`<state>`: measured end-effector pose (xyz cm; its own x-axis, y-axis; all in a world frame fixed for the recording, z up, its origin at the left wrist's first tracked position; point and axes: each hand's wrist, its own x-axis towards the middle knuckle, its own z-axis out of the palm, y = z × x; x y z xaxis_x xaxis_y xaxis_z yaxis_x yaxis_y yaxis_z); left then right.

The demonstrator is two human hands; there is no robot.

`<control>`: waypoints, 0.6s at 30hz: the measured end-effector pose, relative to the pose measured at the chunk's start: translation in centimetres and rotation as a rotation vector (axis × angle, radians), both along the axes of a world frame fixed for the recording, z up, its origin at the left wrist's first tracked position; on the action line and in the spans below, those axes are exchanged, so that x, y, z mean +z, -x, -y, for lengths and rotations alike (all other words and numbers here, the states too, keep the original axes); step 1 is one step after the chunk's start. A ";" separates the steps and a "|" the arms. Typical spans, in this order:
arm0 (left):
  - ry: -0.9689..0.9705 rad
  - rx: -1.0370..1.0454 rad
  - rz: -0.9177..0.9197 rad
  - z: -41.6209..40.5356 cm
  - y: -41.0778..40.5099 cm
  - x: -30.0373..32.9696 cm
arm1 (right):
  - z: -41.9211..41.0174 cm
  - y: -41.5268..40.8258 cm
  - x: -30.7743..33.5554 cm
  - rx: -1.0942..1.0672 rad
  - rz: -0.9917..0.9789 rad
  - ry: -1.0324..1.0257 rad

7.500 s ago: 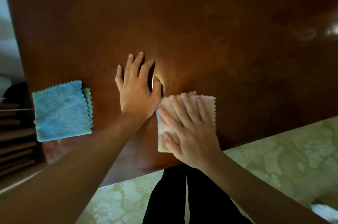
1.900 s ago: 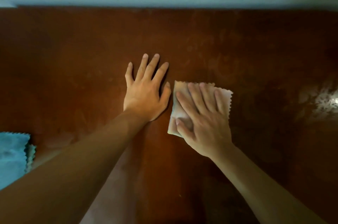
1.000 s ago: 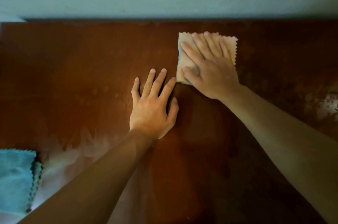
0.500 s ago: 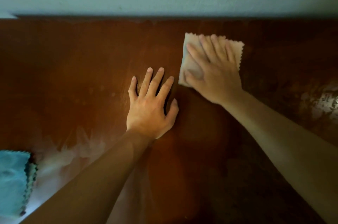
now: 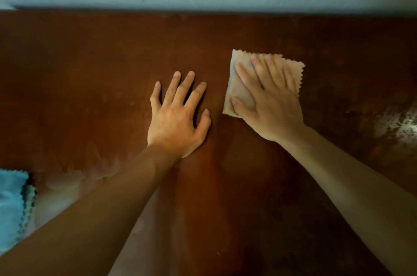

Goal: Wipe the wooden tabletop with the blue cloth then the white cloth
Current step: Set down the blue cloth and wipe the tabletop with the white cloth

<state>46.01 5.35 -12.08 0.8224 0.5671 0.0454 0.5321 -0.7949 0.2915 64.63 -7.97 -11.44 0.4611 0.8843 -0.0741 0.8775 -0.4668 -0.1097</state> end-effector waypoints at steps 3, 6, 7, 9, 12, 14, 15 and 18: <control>0.036 0.023 -0.005 -0.1 -0.1 0.4 | -1.5 -2.1 -0.4 -0.014 0.017 -0.006; 0.058 0.028 -0.005 0.2 -0.7 1.0 | -3.2 -5.4 -0.3 -0.024 0.018 -0.003; 0.052 0.007 -0.010 0.5 -1.0 1.2 | -3.6 -6.1 -0.2 -0.015 0.036 0.005; 0.046 -0.043 -0.021 1.4 -1.7 1.5 | -3.7 -6.3 -0.1 -0.014 0.044 0.015; 0.097 -0.047 -0.020 3.3 -2.8 1.4 | -2.1 -4.5 0.1 -0.054 -0.003 0.012; 0.098 -0.030 -0.037 4.3 -3.2 1.0 | -0.5 -3.3 0.2 -0.026 0.001 0.020; 0.082 -0.026 -0.045 4.5 -3.2 0.8 | 0.1 -3.1 0.2 -0.007 0.008 0.025; 0.051 -0.026 -0.028 4.5 -3.3 0.5 | -0.1 -4.0 0.1 0.022 0.021 0.022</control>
